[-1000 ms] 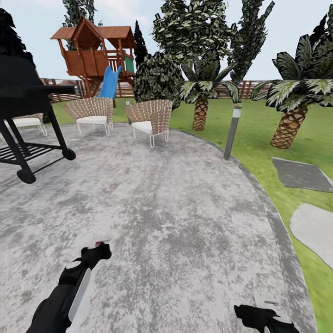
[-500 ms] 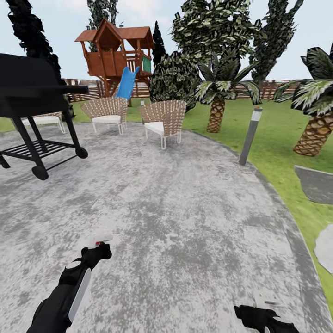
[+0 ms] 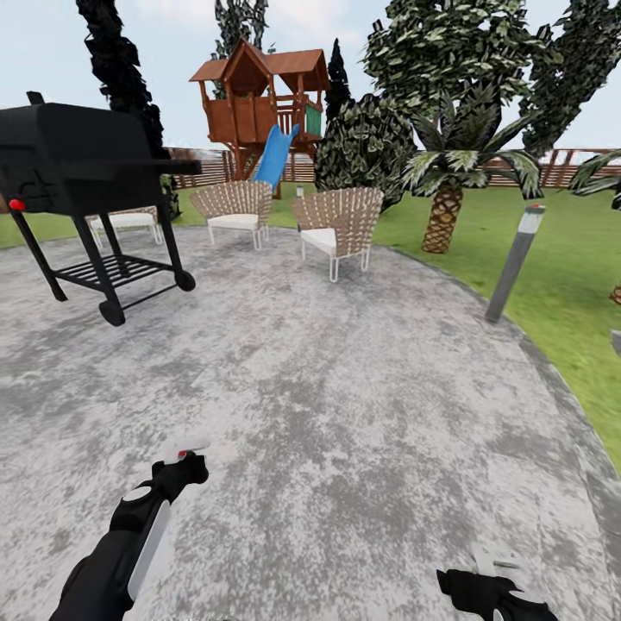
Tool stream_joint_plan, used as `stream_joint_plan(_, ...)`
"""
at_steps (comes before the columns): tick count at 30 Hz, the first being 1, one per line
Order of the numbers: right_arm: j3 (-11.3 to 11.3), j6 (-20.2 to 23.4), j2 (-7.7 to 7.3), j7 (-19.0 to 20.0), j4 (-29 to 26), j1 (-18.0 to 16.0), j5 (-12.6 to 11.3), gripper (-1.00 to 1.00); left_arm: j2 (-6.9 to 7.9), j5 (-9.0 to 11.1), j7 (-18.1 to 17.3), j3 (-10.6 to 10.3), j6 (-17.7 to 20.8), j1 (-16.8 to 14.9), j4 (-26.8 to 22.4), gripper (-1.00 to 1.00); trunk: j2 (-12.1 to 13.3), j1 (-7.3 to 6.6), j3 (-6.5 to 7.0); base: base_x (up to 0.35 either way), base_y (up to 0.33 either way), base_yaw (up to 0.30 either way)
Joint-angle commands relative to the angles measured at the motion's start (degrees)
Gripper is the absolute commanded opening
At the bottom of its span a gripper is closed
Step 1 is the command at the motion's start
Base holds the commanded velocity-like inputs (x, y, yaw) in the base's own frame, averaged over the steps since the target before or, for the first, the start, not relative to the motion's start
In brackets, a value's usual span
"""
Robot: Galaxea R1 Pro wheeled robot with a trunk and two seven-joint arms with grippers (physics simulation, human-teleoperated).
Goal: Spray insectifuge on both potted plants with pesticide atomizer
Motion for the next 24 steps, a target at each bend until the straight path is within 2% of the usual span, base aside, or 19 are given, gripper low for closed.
stream_joint_plan(1, 0.0, 0.3, -0.01, 0.0, -0.1, 0.0, 0.0, 1.0, 0.0, 0.4, 0.1, 0.0, 0.3, 0.0, -0.1, -1.0, 0.0, -0.01, -0.05, 0.019, -0.016, 0.257)
stream_joint_plan(24, 0.0, 0.3, -0.01, 0.0, 0.0, 0.0, 0.0, 1.0, 0.0, 0.5, 0.2, 0.0, 0.3, 0.0, 0.0, -1.0, 0.0, -0.01, -0.05, 0.001, -0.001, 0.257)
